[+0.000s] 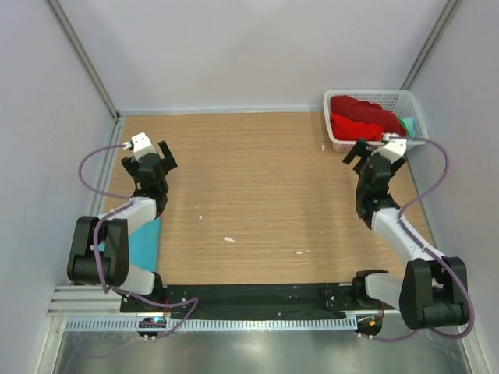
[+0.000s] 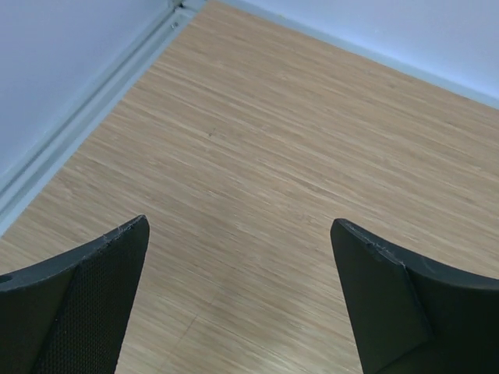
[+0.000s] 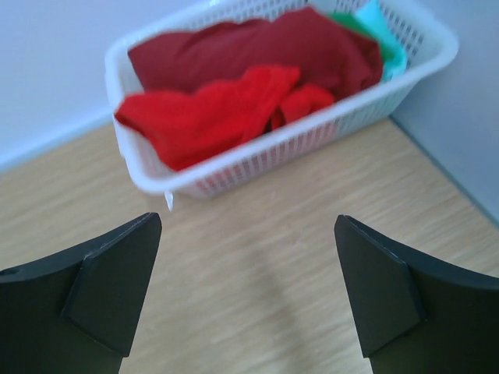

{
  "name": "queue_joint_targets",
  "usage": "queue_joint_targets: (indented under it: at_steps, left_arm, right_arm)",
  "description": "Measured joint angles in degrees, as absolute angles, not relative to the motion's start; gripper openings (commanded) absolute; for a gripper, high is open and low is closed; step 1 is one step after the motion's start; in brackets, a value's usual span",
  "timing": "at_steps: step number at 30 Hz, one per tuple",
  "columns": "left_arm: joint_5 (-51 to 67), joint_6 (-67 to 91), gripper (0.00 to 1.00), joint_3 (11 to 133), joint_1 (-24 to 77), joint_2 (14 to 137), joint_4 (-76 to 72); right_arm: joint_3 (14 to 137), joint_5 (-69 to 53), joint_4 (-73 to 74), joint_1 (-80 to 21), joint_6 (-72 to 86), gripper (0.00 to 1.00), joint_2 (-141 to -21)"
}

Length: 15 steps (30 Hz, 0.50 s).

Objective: Fold and stack the t-shirts
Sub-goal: Grab the tshirt from the pile

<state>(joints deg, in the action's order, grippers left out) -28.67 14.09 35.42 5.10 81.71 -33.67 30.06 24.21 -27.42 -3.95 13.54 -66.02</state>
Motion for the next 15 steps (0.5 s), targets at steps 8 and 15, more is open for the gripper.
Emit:
queue_joint_targets:
  at_steps: [8, 15]
  left_arm:
    - [-27.5, 18.8, 1.0, 43.8, 5.1, 91.0, -29.7]
    - [-24.7, 21.9, 1.0, 58.0, 5.1, 95.1, -18.5]
  right_arm:
    - [65.7, 26.6, -5.2, -2.9, 13.3, 0.87, -82.7]
    - [85.7, 22.3, 11.5, -1.6, 20.1, 0.75, -100.7]
